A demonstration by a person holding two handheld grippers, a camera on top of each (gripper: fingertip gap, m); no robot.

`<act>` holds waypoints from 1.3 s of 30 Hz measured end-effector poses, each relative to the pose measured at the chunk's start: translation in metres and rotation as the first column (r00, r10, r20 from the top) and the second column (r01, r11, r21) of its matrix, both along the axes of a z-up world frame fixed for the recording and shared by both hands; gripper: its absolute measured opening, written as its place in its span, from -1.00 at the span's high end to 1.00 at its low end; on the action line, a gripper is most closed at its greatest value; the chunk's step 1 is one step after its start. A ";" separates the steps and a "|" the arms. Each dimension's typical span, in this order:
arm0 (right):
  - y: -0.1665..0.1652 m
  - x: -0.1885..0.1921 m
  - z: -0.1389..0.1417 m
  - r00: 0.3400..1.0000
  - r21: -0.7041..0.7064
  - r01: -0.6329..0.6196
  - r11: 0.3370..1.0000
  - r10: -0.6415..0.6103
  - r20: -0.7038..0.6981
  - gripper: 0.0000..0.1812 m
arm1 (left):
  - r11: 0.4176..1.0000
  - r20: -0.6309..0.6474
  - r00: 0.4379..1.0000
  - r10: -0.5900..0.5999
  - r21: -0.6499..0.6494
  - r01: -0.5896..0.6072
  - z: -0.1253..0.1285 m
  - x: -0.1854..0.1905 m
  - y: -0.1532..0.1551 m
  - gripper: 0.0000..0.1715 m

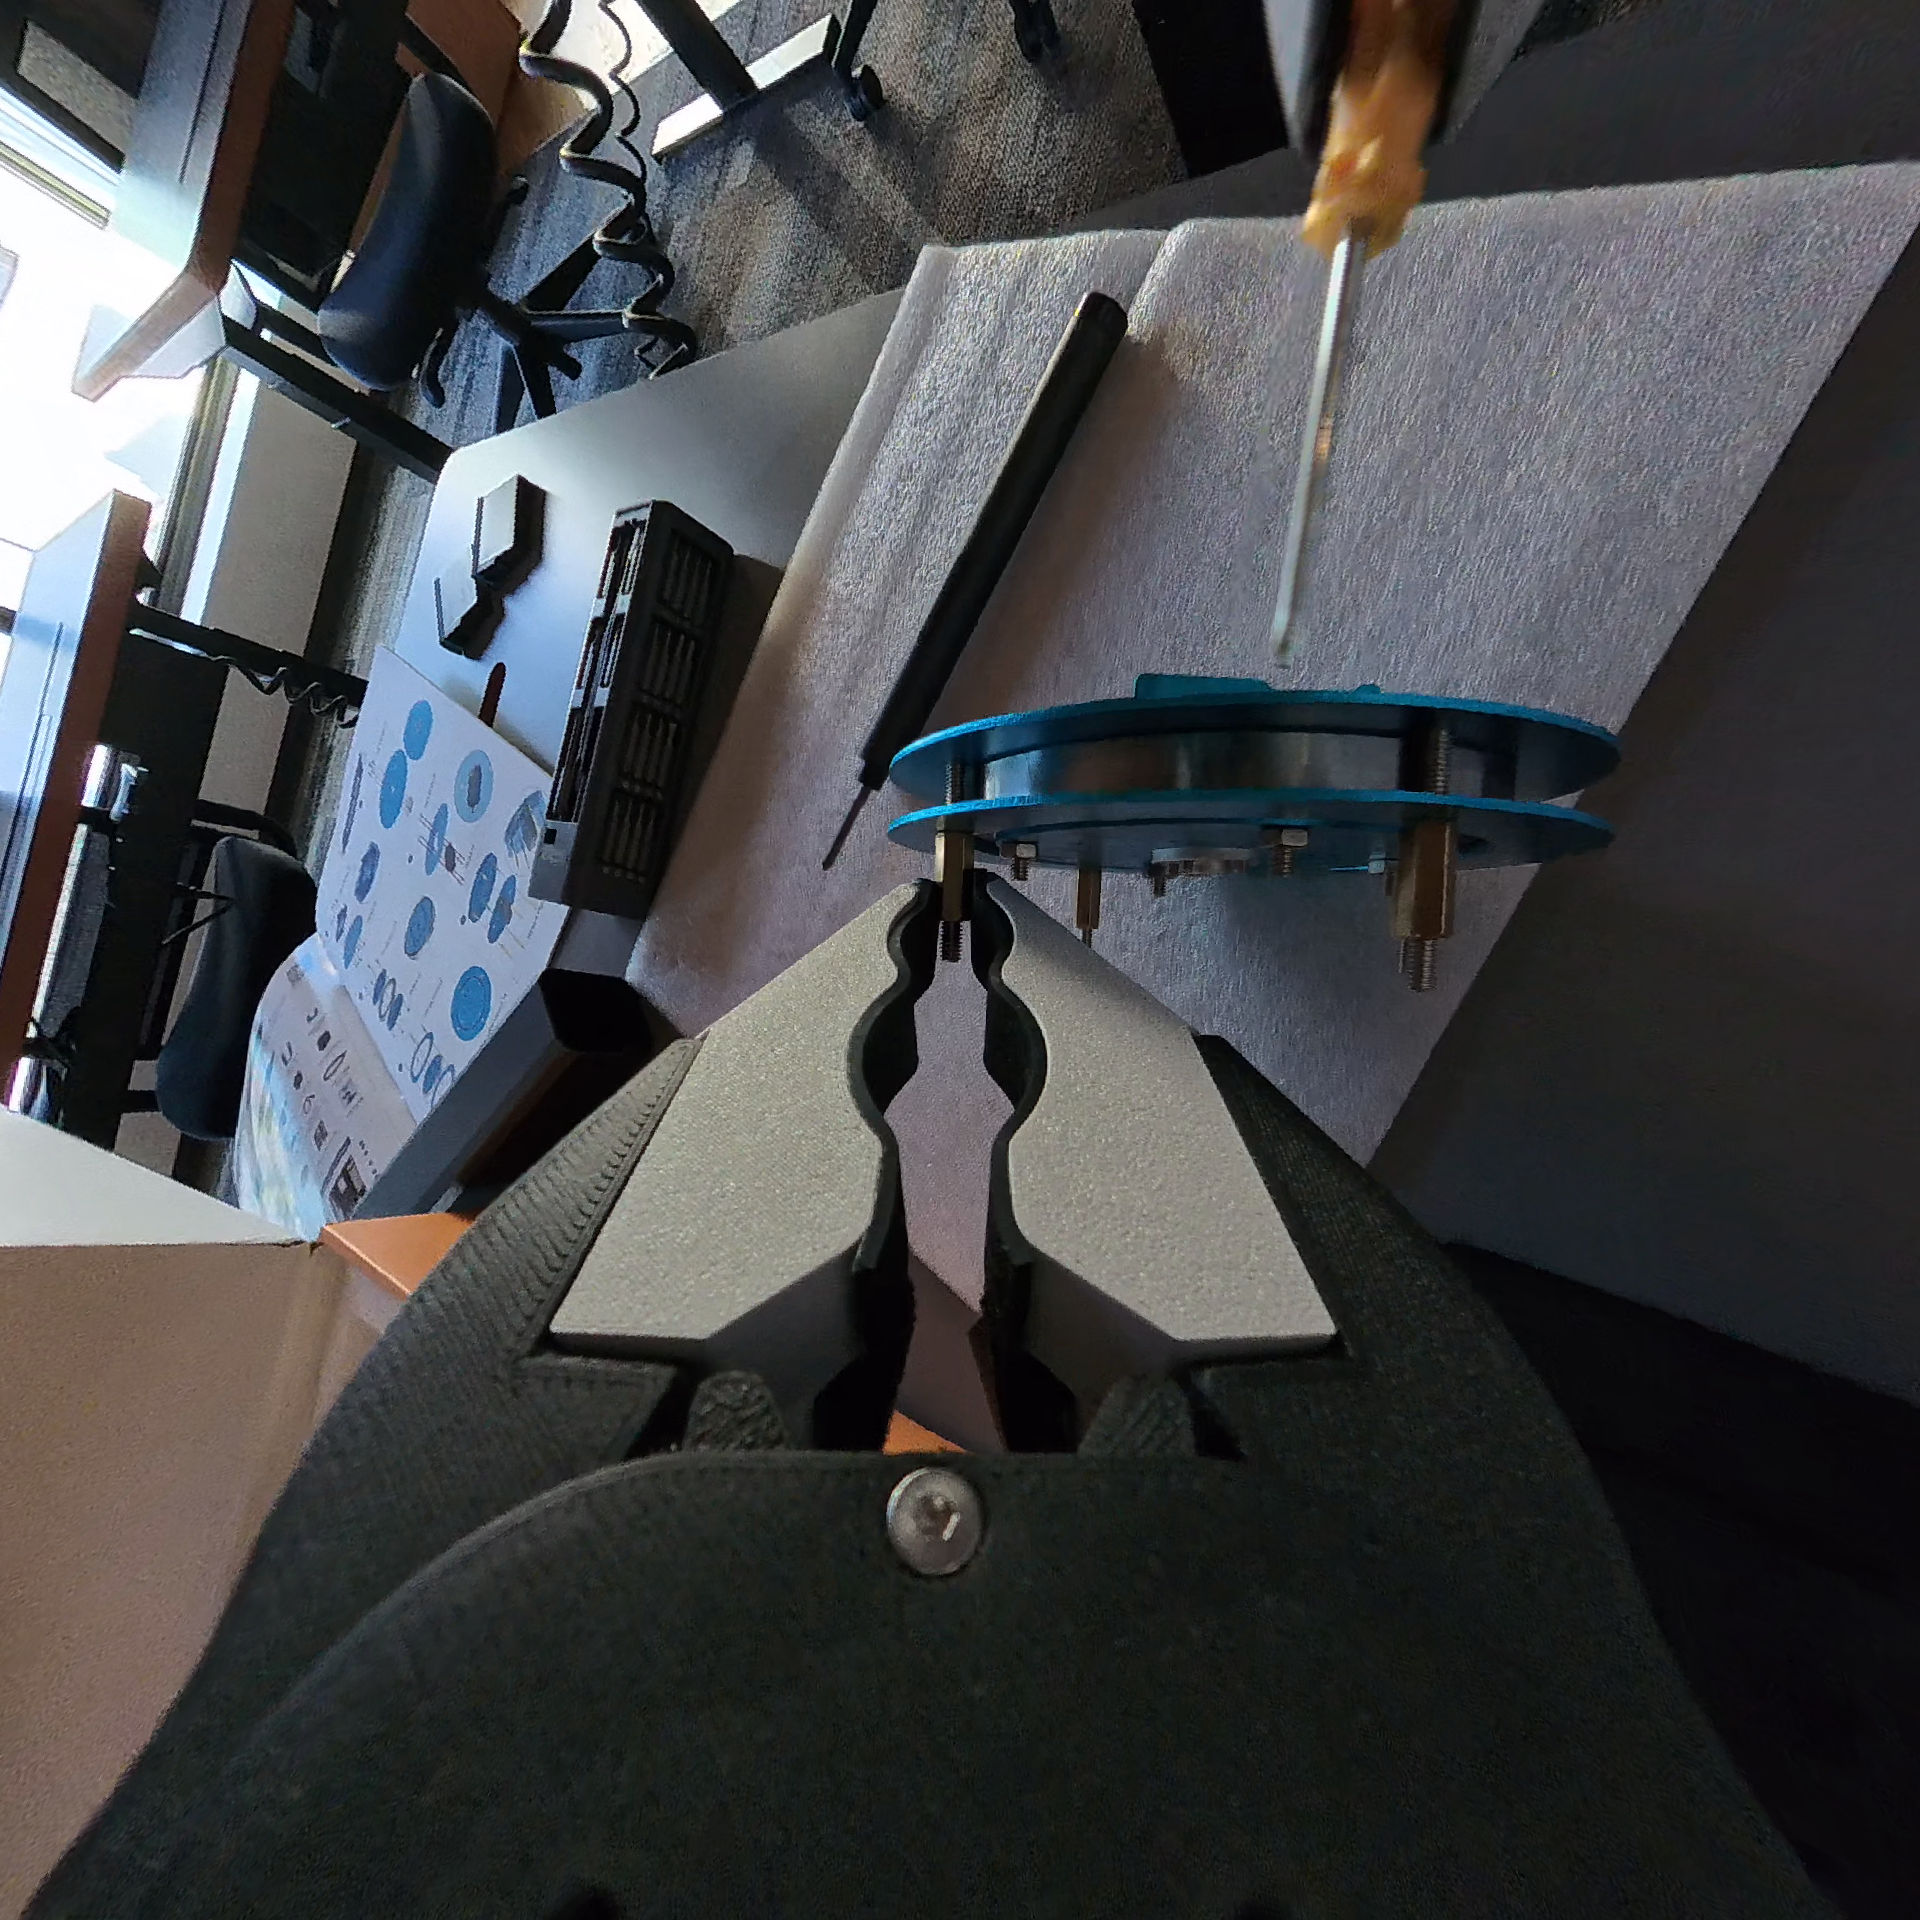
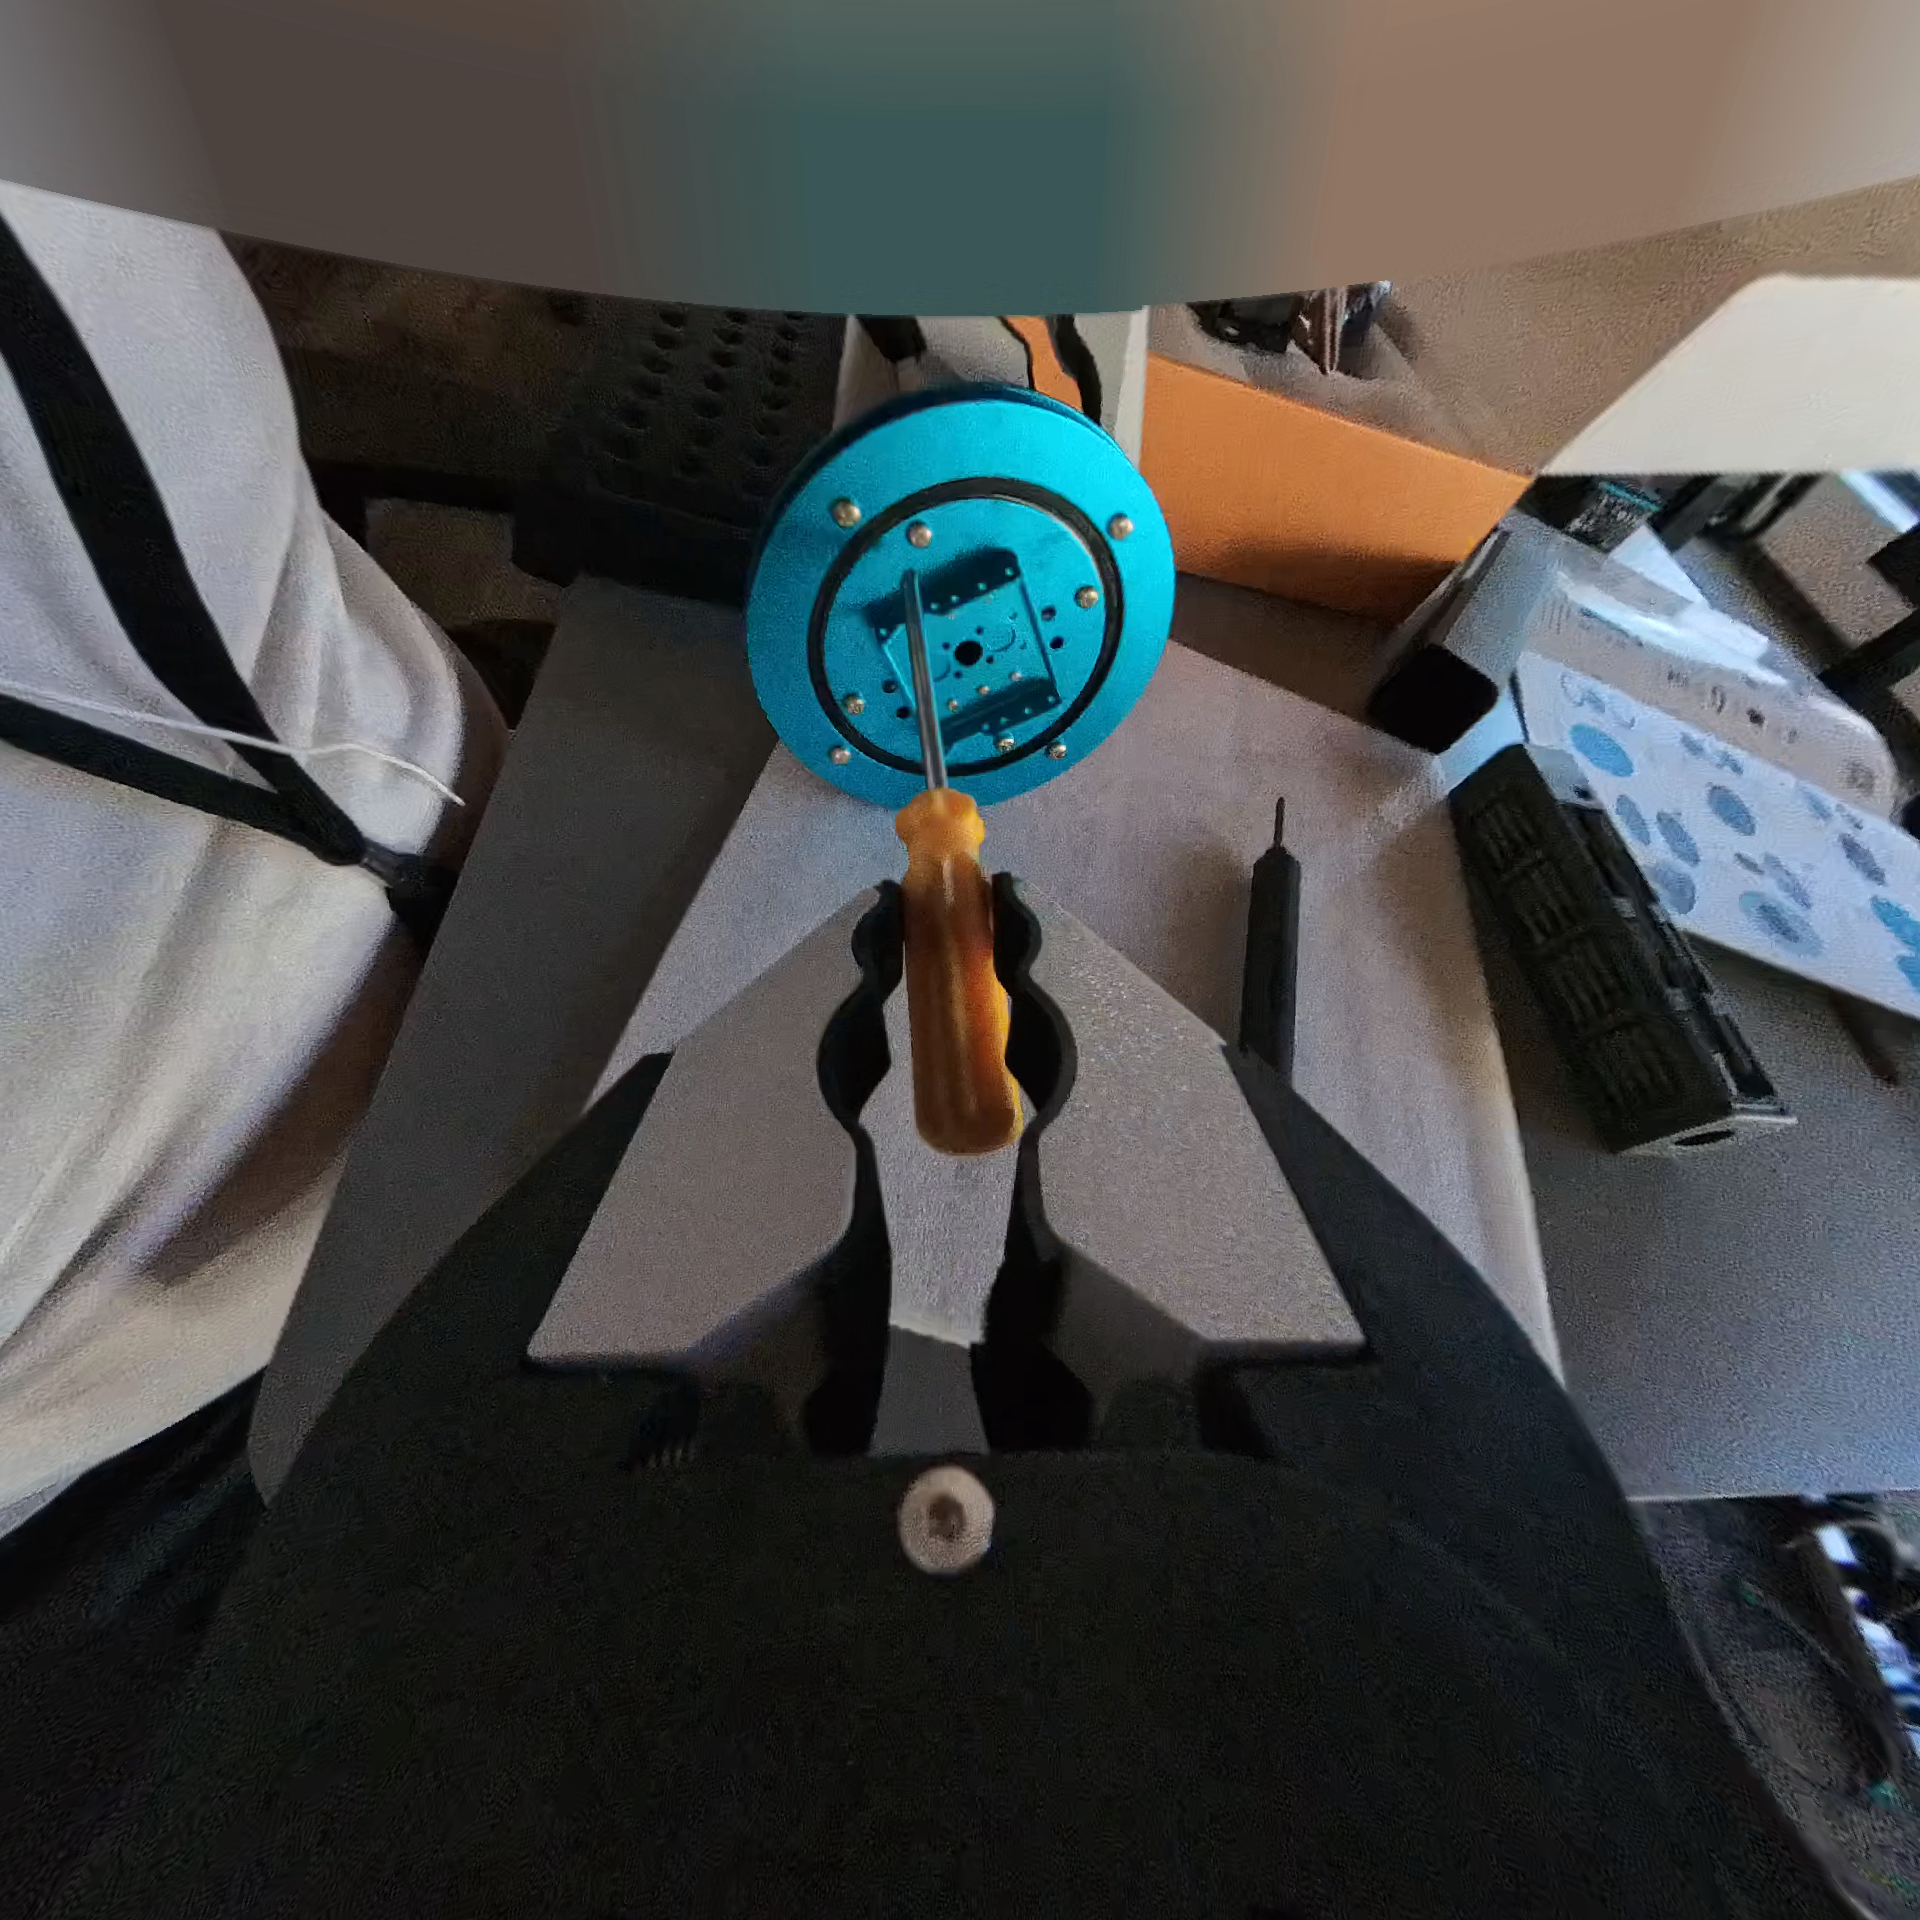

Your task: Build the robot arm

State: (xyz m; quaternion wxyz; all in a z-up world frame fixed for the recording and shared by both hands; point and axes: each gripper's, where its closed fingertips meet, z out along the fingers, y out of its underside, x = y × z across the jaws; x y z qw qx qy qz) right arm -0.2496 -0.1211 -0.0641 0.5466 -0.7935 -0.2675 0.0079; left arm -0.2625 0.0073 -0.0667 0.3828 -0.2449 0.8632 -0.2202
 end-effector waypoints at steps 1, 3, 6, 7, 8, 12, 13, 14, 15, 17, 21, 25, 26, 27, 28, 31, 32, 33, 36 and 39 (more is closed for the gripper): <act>0.001 -0.006 0.002 0.999 0.011 0.000 1.000 0.000 0.051 0.82 | 1.000 0.000 1.000 -0.002 0.003 0.002 0.000 0.001 -0.001 0.95; 0.001 -0.013 0.005 0.992 0.041 -0.005 0.999 0.000 0.123 0.82 | 1.000 0.001 1.000 -0.005 0.010 0.005 0.000 0.002 -0.001 0.95; -0.001 -0.011 0.005 0.989 0.042 0.021 0.999 -0.027 0.145 0.82 | 1.000 0.001 1.000 -0.004 0.015 0.004 0.000 0.003 0.000 0.95; -0.003 -0.011 0.006 0.989 0.050 0.023 0.998 -0.029 0.142 0.82 | 1.000 0.001 1.000 -0.003 0.014 0.003 0.000 0.003 0.000 0.95; -0.005 -0.012 0.006 0.990 0.054 0.016 0.998 -0.023 0.137 0.82 | 1.000 0.001 1.000 -0.003 0.014 0.003 0.000 0.004 0.000 0.95; -0.006 -0.013 0.009 0.989 0.071 0.017 0.997 -0.027 0.148 0.82 | 1.000 0.005 1.000 -0.006 0.014 0.006 0.000 0.005 -0.001 0.95; -0.006 -0.014 0.010 0.988 0.077 0.013 0.997 -0.025 0.150 0.83 | 1.000 0.007 1.000 -0.008 0.016 0.007 0.000 0.006 -0.001 0.95; -0.005 -0.015 0.011 0.988 0.078 0.011 0.997 -0.023 0.153 0.82 | 1.000 0.008 1.000 -0.008 0.018 0.008 0.000 0.007 -0.001 0.95; -0.005 -0.015 0.011 0.988 0.076 0.013 0.997 -0.025 0.155 0.82 | 1.000 0.009 1.000 -0.008 0.020 0.008 0.000 0.007 -0.002 0.95; -0.004 -0.014 0.012 0.988 0.079 0.012 0.997 -0.025 0.155 0.82 | 1.000 0.009 1.000 -0.009 0.023 0.008 0.000 0.007 -0.002 0.96; 0.000 -0.013 0.012 0.978 0.094 0.002 0.996 -0.021 0.206 0.82 | 1.000 0.013 1.000 -0.014 0.020 0.013 0.001 0.007 -0.003 0.95; 0.001 -0.017 0.019 0.926 0.174 -0.052 0.983 -0.018 0.377 0.82 | 1.000 0.016 1.000 -0.017 0.025 0.016 0.001 0.007 -0.004 0.95; 0.001 -0.020 0.021 0.900 0.202 -0.080 0.976 -0.017 0.435 0.82 | 0.999 0.017 1.000 -0.016 0.029 0.015 0.001 0.007 -0.004 0.95; 0.002 -0.022 0.021 0.883 0.205 -0.092 0.974 -0.015 0.469 0.82 | 0.999 0.016 1.000 -0.017 0.031 0.016 0.001 0.007 -0.004 0.95; 0.004 -0.022 0.017 0.889 0.176 -0.078 0.981 -0.012 0.458 0.83 | 0.999 0.015 1.000 -0.019 0.029 0.019 0.001 0.007 -0.005 0.95; 0.005 -0.020 0.014 0.977 0.057 0.008 0.998 -0.020 0.214 0.82 | 0.999 0.017 1.000 -0.018 0.032 0.018 0.002 0.006 -0.006 0.95; 0.006 -0.018 0.014 0.988 0.020 0.037 0.999 -0.040 0.146 0.82 | 0.999 0.021 1.000 -0.012 0.041 0.011 0.001 0.007 -0.005 0.95; 0.005 -0.015 0.012 0.993 -0.028 0.068 0.997 -0.065 0.096 0.82 | 0.999 0.026 1.000 -0.006 0.048 0.005 0.001 0.007 -0.004 0.95; 0.002 -0.016 0.006 0.991 -0.148 0.126 0.981 -0.132 -0.031 0.82 | 0.999 0.033 0.999 0.000 0.044 -0.002 0.001 0.009 -0.004 0.95; -0.002 -0.018 0.008 0.974 -0.205 0.114 0.972 -0.150 -0.168 0.82 | 0.999 0.034 0.999 -0.003 0.047 0.001 0.001 0.011 -0.006 0.95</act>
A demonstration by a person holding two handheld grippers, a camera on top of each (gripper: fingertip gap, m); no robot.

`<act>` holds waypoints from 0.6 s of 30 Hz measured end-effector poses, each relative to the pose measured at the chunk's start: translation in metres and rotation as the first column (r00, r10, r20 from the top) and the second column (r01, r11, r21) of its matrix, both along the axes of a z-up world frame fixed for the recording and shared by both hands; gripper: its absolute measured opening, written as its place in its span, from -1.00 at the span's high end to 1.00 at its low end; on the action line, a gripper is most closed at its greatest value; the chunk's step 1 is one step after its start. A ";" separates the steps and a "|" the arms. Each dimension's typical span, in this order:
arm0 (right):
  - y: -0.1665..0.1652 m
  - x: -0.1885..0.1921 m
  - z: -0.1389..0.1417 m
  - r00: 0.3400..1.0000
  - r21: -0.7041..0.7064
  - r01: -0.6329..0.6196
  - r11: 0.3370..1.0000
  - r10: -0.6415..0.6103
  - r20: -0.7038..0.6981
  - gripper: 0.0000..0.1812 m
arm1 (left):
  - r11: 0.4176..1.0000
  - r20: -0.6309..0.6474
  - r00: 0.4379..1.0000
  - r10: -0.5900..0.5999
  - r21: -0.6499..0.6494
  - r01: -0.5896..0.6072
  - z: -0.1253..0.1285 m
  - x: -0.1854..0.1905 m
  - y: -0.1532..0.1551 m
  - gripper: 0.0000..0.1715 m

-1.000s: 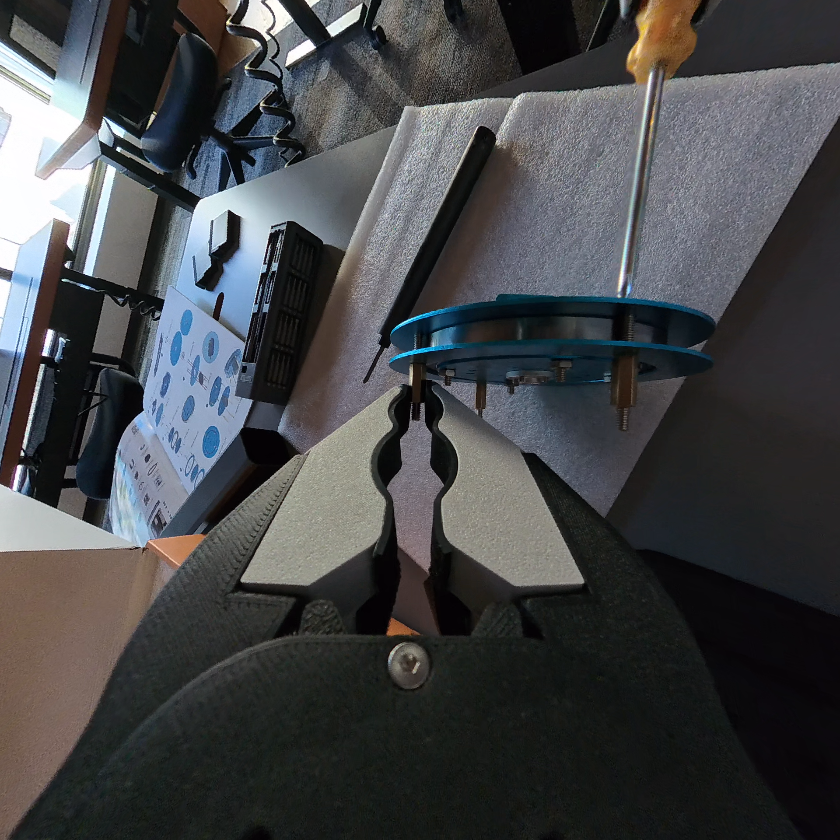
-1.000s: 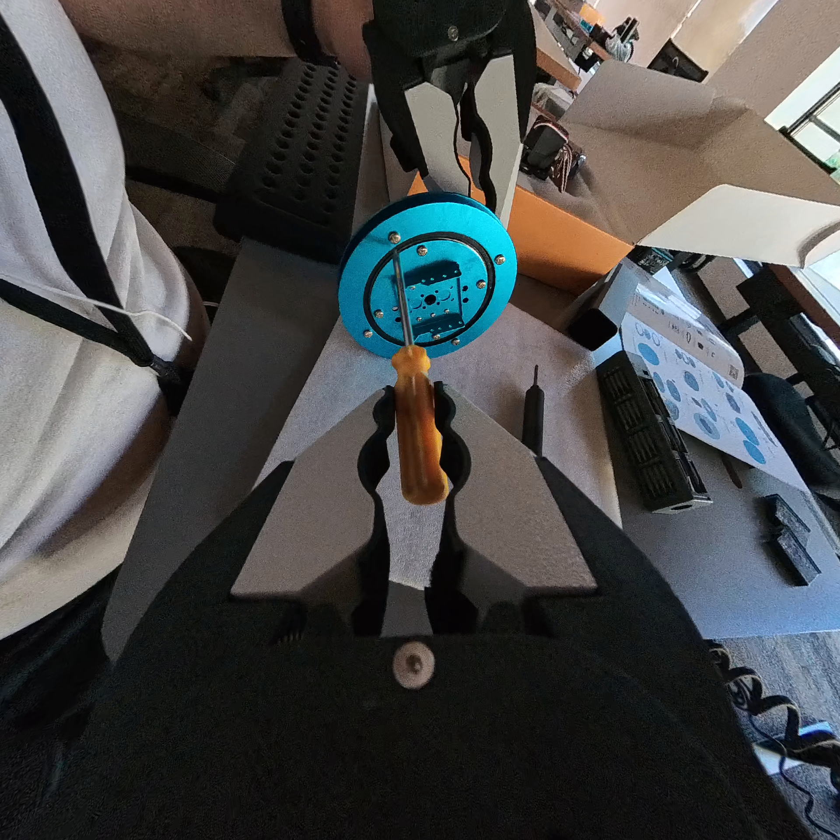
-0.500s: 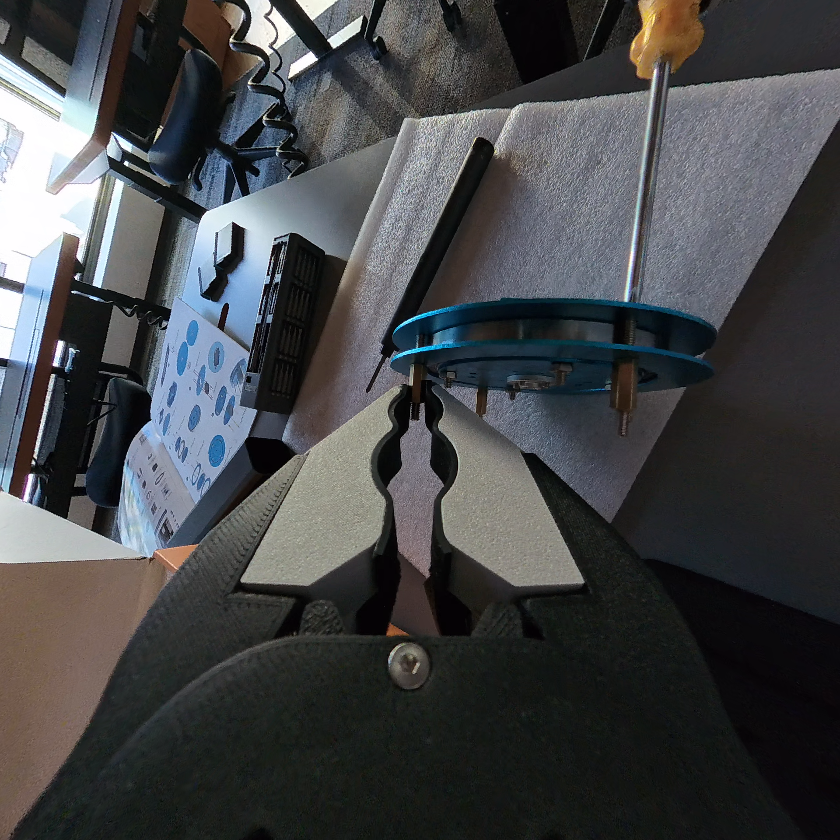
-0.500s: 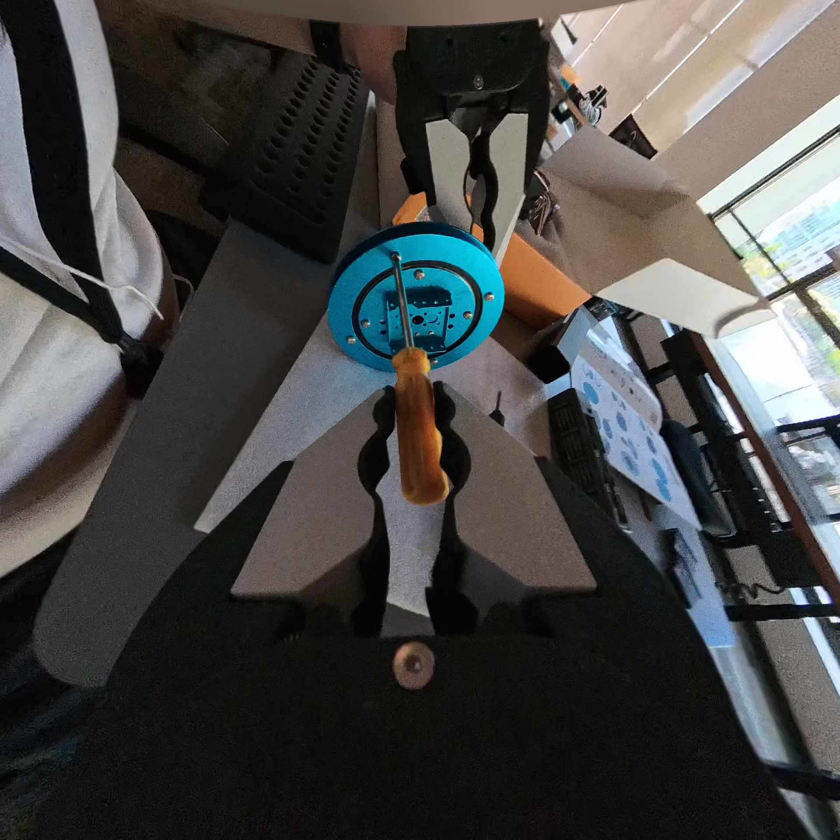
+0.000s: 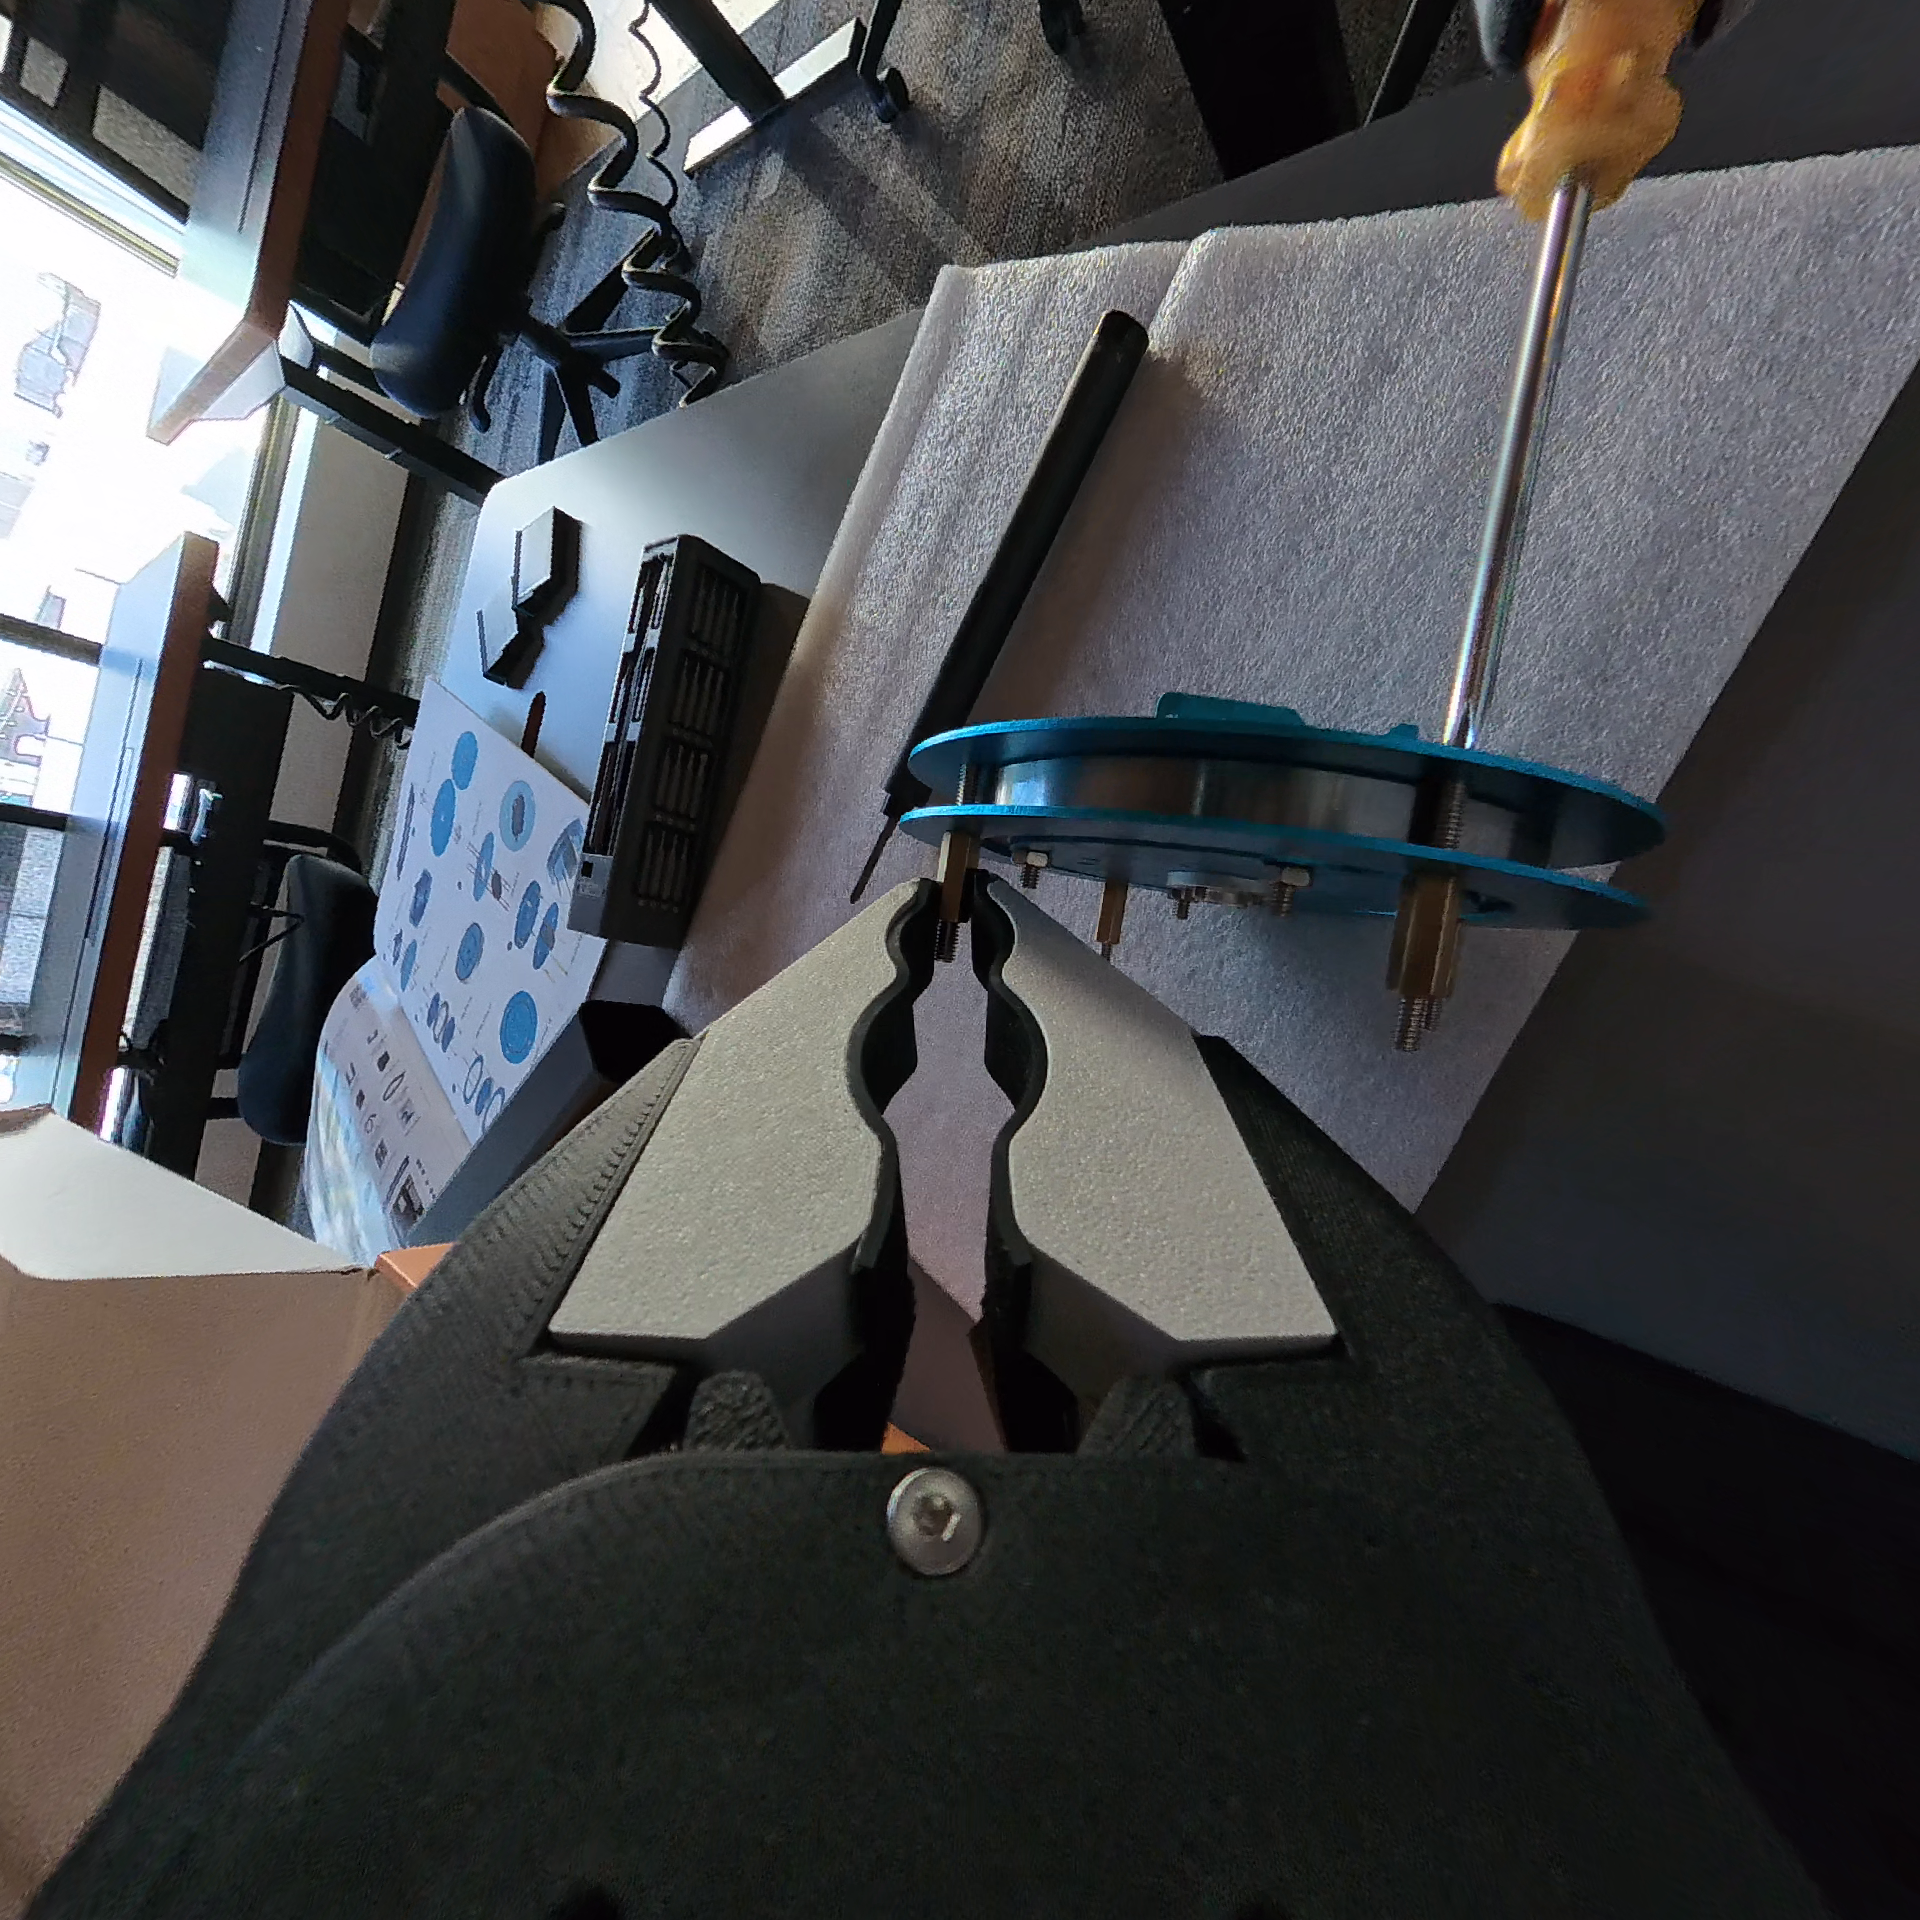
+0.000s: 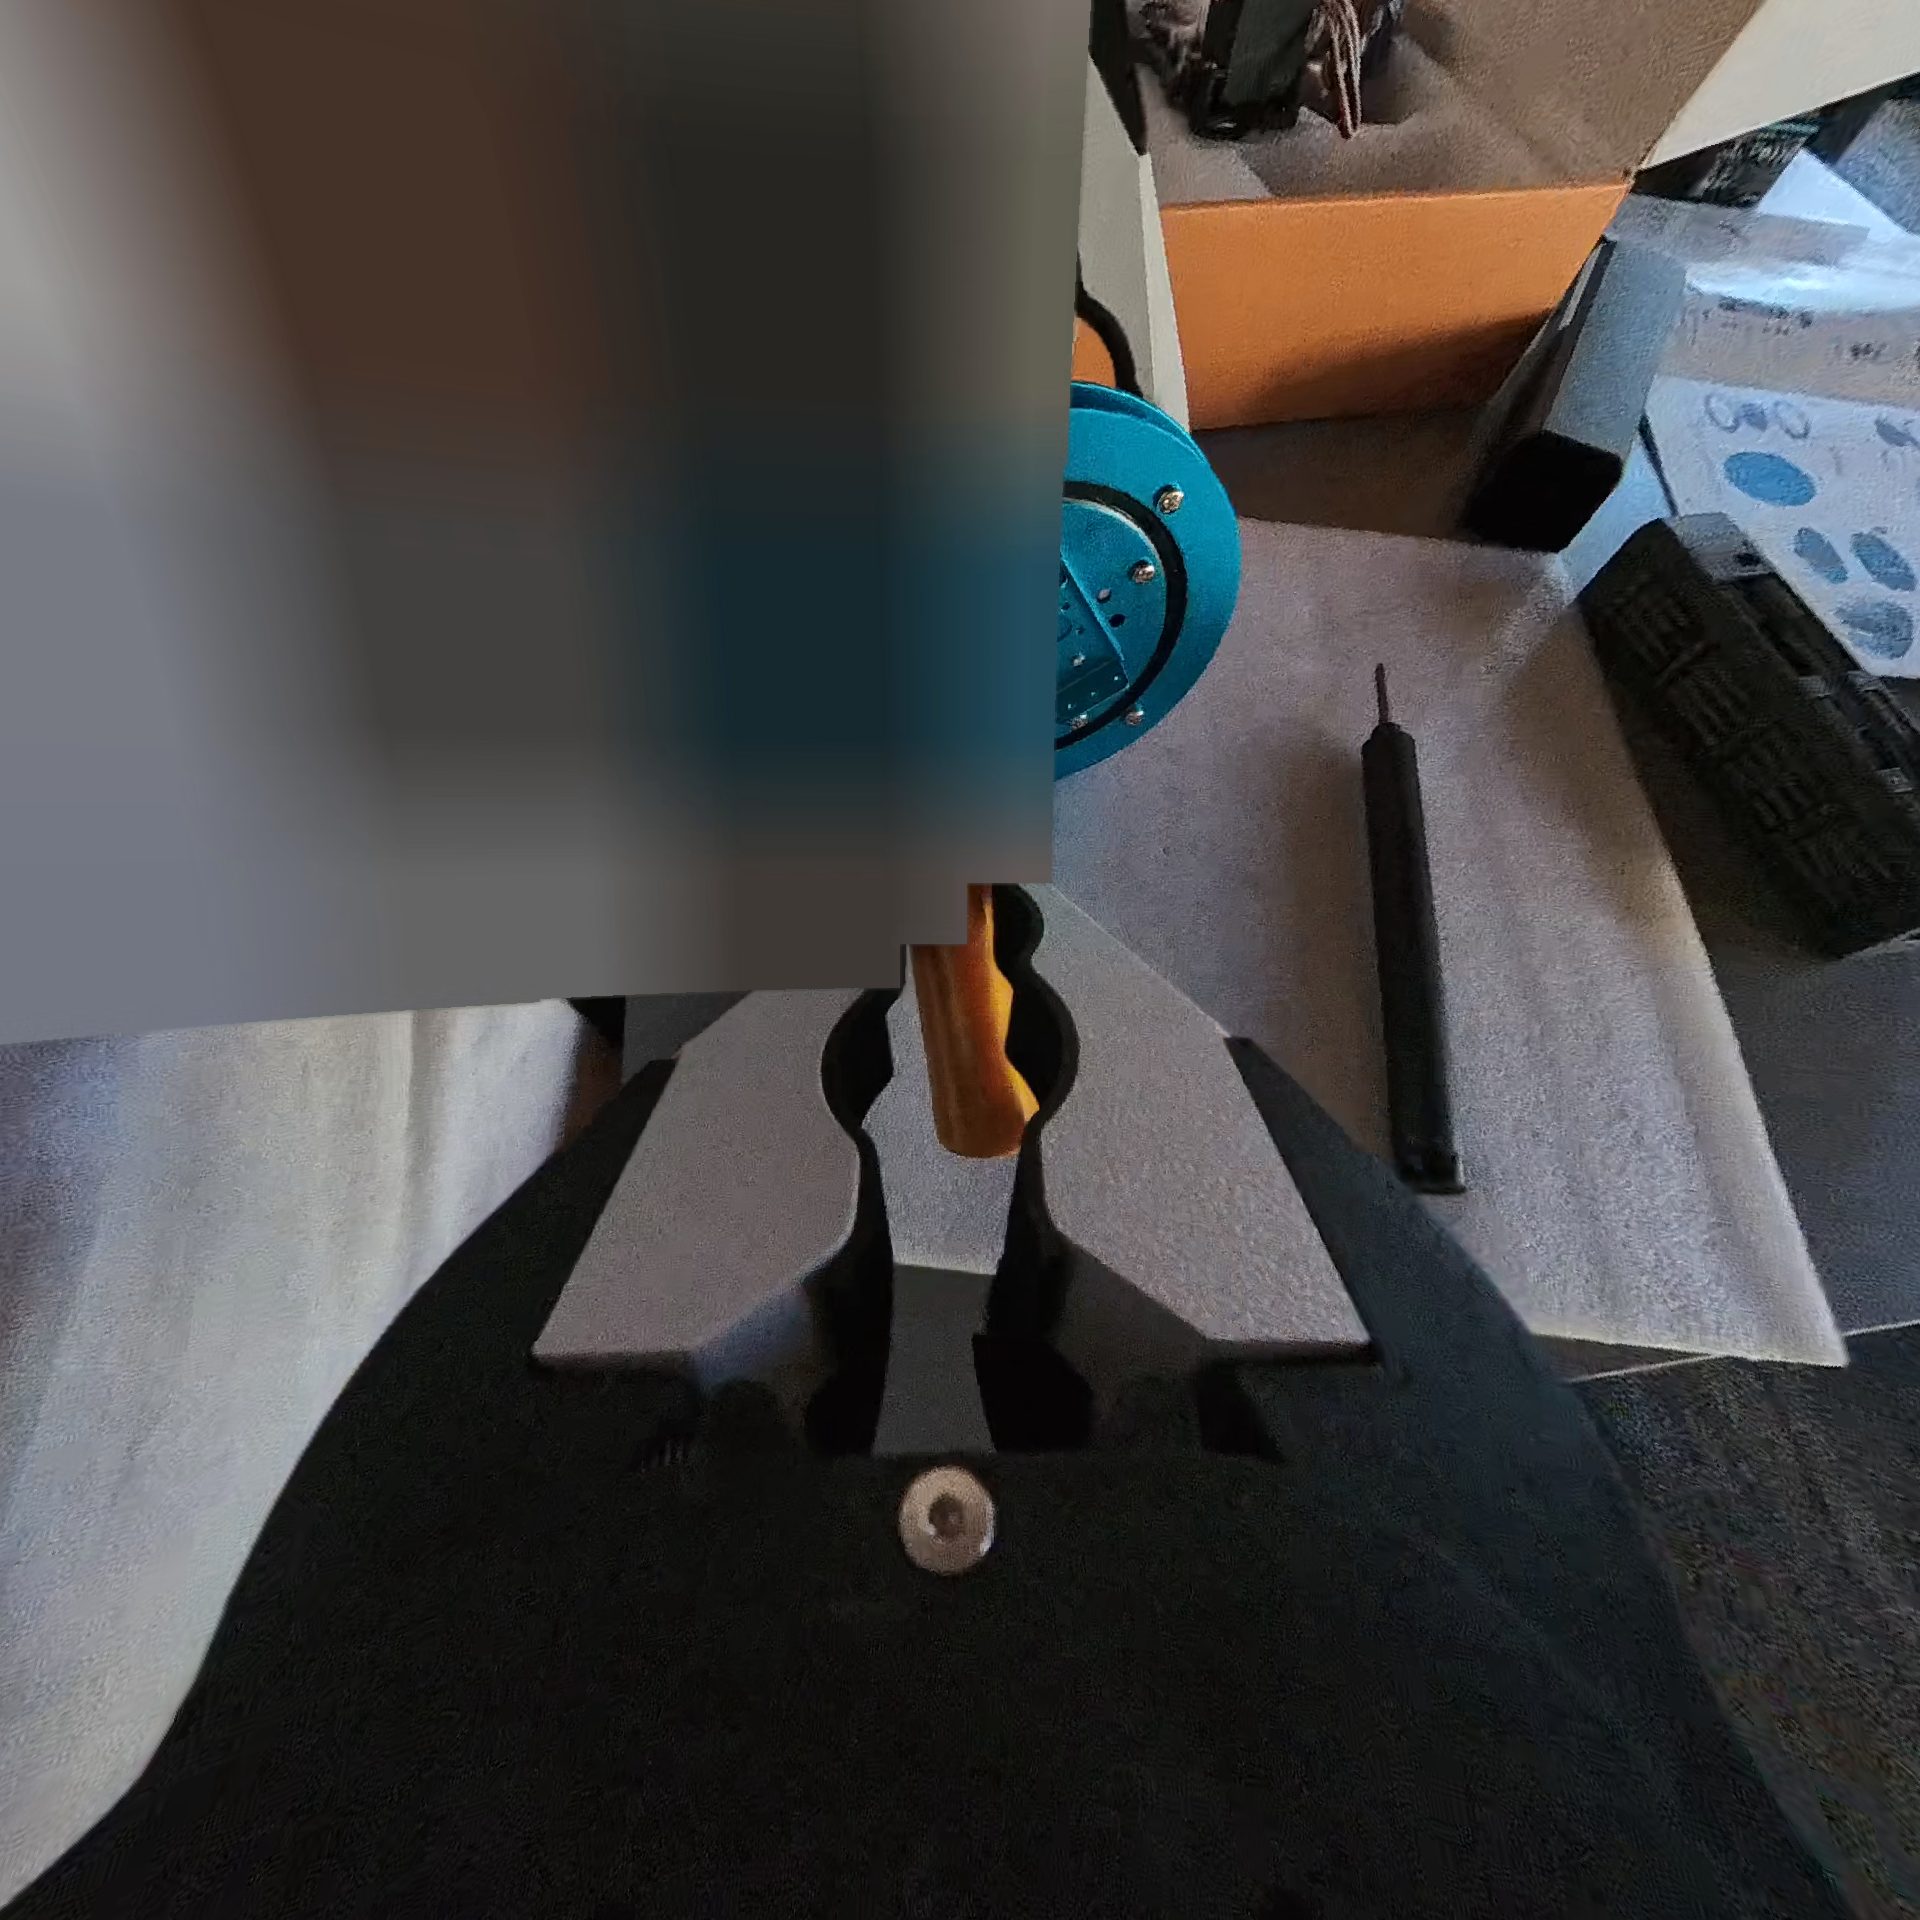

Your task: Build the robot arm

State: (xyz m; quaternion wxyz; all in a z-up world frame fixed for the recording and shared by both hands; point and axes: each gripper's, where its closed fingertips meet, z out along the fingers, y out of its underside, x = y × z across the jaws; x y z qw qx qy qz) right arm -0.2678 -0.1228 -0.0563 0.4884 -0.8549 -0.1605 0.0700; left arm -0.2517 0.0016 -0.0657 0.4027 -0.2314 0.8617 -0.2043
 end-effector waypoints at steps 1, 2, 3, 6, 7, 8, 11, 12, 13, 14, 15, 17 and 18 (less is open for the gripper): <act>-0.001 0.000 0.001 1.000 -0.002 -0.002 1.000 0.002 -0.030 0.82 | 1.000 0.002 1.000 0.000 0.004 0.000 0.000 0.001 0.000 0.95; -0.001 0.000 0.003 0.999 0.005 -0.004 1.000 0.004 -0.038 0.82 | 1.000 0.002 1.000 -0.001 0.006 0.001 0.000 0.001 -0.001 0.95; -0.002 0.000 0.004 1.000 0.020 -0.015 1.000 0.015 -0.018 0.82 | 1.000 0.002 1.000 -0.002 0.007 0.002 0.000 0.001 -0.001 0.95; -0.002 -0.003 0.011 0.981 0.121 -0.094 0.988 0.071 0.183 0.83 | 1.000 0.002 1.000 -0.006 0.009 0.006 0.000 0.001 -0.002 0.95; -0.002 -0.004 0.009 0.970 0.113 -0.105 0.988 0.076 0.230 0.83 | 1.000 0.001 1.000 -0.008 0.008 0.008 0.000 0.001 -0.002 0.95; -0.003 -0.004 0.007 0.972 0.082 -0.099 0.992 0.078 0.221 0.83 | 1.000 0.001 1.000 -0.010 0.007 0.010 0.001 0.001 -0.003 0.95; -0.003 -0.010 0.005 0.992 -0.019 -0.089 0.996 0.087 -0.095 0.84 | 1.000 0.003 1.000 -0.017 0.018 0.016 0.001 0.000 -0.005 0.95; -0.004 -0.010 0.004 0.978 -0.050 -0.090 0.995 0.079 -0.192 0.84 | 1.000 0.005 1.000 -0.018 0.022 0.018 0.002 0.000 -0.005 0.95; -0.004 -0.009 0.003 0.965 -0.061 -0.090 0.994 0.072 -0.251 0.84 | 0.999 0.007 1.000 -0.018 0.027 0.018 0.002 0.000 -0.005 0.95; -0.003 -0.006 0.003 0.954 -0.053 -0.083 0.995 0.064 -0.291 0.84 | 0.999 0.009 1.000 -0.016 0.032 0.016 0.001 0.001 -0.004 0.95; -0.003 -0.004 0.002 0.946 -0.052 -0.083 0.995 0.062 -0.317 0.83 | 0.999 0.011 1.000 -0.011 0.038 0.010 0.001 0.001 -0.003 0.95; -0.004 0.002 0.001 0.955 -0.026 -0.071 0.997 0.061 -0.289 0.84 | 0.999 0.014 1.000 -0.003 0.041 0.002 0.000 0.003 0.000 0.95; -0.006 0.010 0.000 0.966 -0.004 -0.052 0.999 0.050 -0.252 0.83 | 0.999 0.012 1.000 -0.001 0.037 0.000 -0.001 0.003 0.001 0.95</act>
